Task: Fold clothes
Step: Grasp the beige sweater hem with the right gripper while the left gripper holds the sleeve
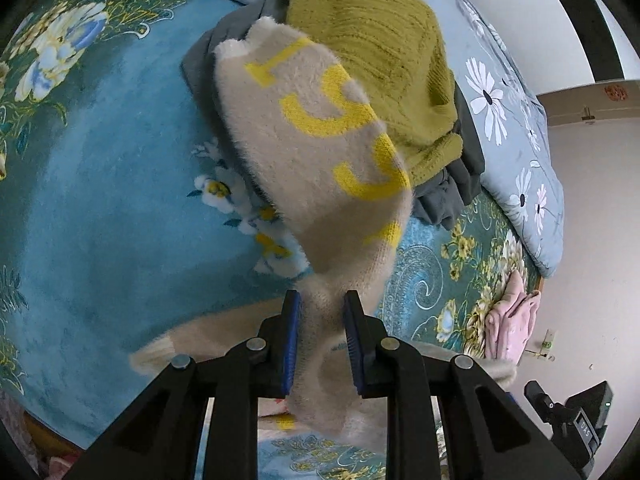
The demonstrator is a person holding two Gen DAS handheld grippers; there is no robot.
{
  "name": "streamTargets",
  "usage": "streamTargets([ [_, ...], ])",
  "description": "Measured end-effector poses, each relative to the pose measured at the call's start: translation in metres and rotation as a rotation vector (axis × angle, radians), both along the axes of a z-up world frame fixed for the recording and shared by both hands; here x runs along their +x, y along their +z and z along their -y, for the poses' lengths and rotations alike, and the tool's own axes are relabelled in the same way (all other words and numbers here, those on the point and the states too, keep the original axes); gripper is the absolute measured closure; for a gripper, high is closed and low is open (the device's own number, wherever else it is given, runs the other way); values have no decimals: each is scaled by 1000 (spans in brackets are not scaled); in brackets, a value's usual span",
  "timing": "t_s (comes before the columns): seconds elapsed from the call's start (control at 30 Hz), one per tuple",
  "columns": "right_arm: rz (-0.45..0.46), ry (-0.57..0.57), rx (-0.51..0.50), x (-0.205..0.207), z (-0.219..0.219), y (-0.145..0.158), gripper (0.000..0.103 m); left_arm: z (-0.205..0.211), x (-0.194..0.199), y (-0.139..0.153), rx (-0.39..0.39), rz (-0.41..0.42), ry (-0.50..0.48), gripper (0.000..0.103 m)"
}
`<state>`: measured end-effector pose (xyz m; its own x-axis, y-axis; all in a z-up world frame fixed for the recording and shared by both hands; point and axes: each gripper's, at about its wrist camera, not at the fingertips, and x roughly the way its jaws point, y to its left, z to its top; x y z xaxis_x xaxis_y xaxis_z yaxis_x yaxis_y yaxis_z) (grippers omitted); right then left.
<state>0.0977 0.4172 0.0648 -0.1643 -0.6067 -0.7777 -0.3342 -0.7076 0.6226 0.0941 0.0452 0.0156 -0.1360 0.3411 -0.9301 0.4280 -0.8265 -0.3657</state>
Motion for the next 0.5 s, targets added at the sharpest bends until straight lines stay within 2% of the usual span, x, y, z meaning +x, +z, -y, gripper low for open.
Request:
streamTargets([
  [0.1, 87, -86, -66, 6, 0, -20, 56, 7, 3, -3, 3, 10, 9, 80],
  [0.23, 173, -240, -102, 8, -12, -44, 56, 7, 5, -7, 3, 22, 17, 80],
  [0.37, 236, -328, -115, 7, -24, -61, 56, 7, 6, -6, 2, 30, 15, 80],
  [0.47, 259, -351, -128, 11, -31, -66, 65, 9, 11, -3, -1, 26, 19, 81],
  [0.5, 262, -357, -132, 13, -33, -66, 73, 10, 13, -1, -2, 24, 25, 82],
])
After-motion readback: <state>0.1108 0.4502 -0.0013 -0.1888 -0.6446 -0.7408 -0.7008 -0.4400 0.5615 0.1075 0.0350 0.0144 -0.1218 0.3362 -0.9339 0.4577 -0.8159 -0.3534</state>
